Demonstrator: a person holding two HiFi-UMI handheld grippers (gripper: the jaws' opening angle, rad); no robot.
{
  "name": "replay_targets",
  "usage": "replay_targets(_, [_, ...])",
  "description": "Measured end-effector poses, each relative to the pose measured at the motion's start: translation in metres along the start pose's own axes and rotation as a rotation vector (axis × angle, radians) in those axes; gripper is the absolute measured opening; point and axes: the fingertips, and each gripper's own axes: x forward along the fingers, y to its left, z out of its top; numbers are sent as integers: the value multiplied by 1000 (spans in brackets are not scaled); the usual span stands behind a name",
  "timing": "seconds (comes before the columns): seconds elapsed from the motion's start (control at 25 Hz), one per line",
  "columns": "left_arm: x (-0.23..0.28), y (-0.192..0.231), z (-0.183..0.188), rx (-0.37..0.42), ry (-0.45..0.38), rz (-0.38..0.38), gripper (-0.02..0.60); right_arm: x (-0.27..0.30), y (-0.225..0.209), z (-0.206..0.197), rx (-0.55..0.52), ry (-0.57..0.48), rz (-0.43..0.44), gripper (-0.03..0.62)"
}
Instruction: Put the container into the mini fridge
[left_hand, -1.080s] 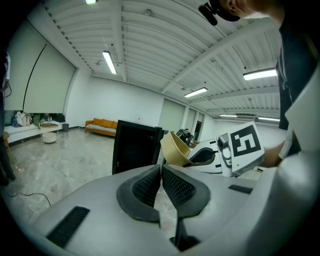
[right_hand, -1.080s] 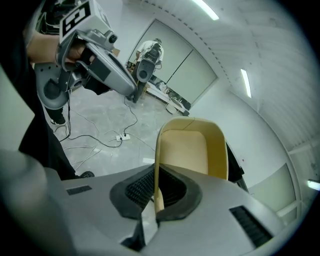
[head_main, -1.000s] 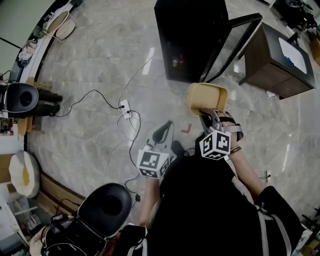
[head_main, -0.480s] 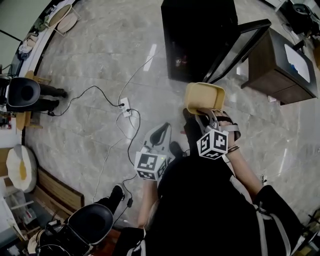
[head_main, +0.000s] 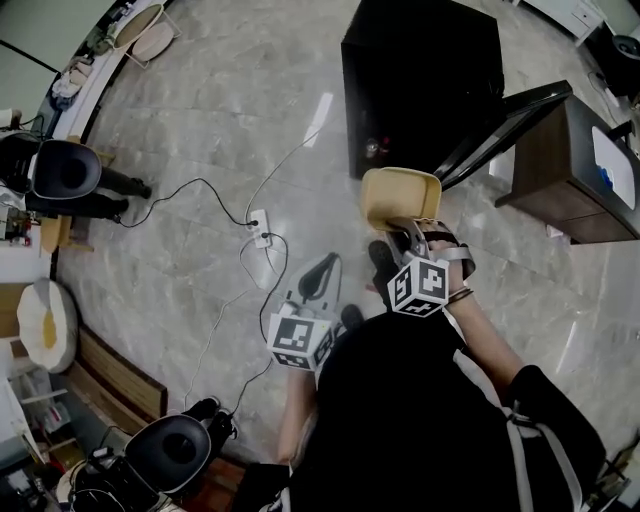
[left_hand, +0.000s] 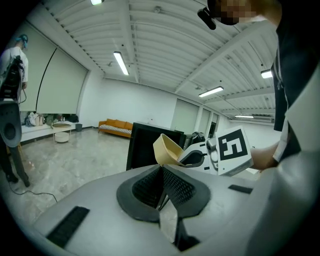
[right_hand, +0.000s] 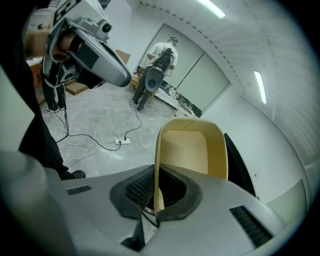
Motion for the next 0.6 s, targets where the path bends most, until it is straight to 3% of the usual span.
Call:
replay_targets(0.28, [43,21,25,1,3,46,41,45,-47,-1,-24,-25,43,21])
replay_targets(0.6, [95,29,40,-7,14,98,41,94,-79,-34,-50,-12,106,21])
